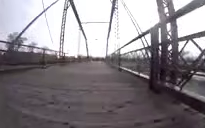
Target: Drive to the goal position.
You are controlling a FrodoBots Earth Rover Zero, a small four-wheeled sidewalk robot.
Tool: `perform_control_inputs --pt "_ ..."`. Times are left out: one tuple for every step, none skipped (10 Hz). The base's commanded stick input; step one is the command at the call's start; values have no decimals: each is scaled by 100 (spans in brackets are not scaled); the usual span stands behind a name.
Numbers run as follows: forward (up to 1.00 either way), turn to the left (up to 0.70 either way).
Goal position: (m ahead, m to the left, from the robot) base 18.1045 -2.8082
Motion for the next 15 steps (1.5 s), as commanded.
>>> perform_control_inputs --pt "100 -3" --pt "100 -3" --pt "100 -3" --pt "100 -3" --pt "100 -3" --pt "100 -3" --pt "100 -3" --pt "100 -3" --pt "100 -3" --pt "100 -3" --pt "100 -3" --pt "100 -3" --pt "100 -3" --pt "100 -3" --pt "100 -3"
